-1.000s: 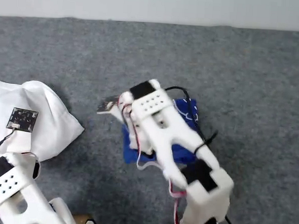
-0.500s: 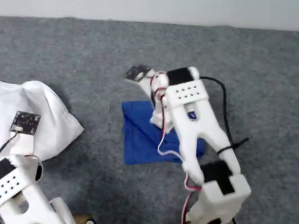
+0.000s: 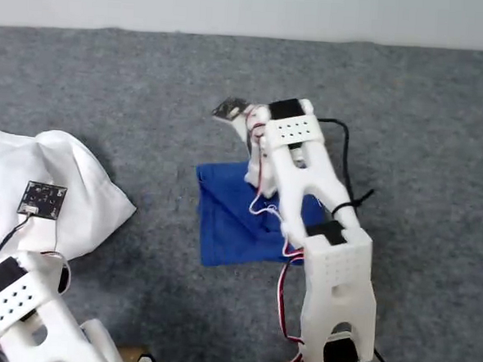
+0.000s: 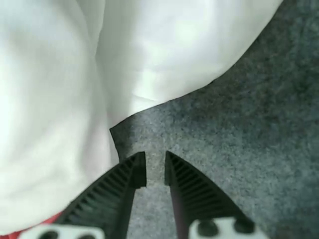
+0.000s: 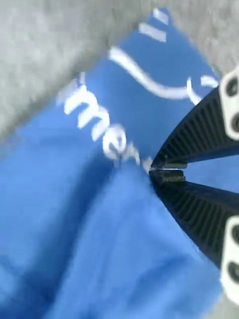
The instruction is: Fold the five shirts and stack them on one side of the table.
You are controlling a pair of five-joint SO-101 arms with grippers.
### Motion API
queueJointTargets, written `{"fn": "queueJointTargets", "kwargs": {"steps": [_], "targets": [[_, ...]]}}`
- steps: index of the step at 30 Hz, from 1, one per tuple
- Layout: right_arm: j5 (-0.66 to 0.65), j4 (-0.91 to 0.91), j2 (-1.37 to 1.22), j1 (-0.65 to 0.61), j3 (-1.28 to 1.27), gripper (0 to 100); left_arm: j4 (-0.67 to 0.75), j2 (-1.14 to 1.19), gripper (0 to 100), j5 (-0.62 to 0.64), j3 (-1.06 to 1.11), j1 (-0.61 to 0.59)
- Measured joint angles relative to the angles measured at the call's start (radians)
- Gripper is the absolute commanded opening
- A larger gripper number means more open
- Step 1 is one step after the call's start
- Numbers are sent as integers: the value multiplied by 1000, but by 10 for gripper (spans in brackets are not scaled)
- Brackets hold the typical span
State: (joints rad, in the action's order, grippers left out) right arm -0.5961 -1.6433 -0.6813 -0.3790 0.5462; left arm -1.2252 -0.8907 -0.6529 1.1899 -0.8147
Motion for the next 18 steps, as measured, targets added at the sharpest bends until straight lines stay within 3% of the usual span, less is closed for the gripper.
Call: {"fn": "queueJointTargets", "kwargs": {"steps": [3,13,18], "targets": [[0,-104,-2,-101,21,10,0,0,72,0,-9,0],[-2,-110,256,-338,-207,10,0,0,72,0,-17,0],[-40,-110,399,-351,-347,10,0,0,72,0,-17,0]]}}
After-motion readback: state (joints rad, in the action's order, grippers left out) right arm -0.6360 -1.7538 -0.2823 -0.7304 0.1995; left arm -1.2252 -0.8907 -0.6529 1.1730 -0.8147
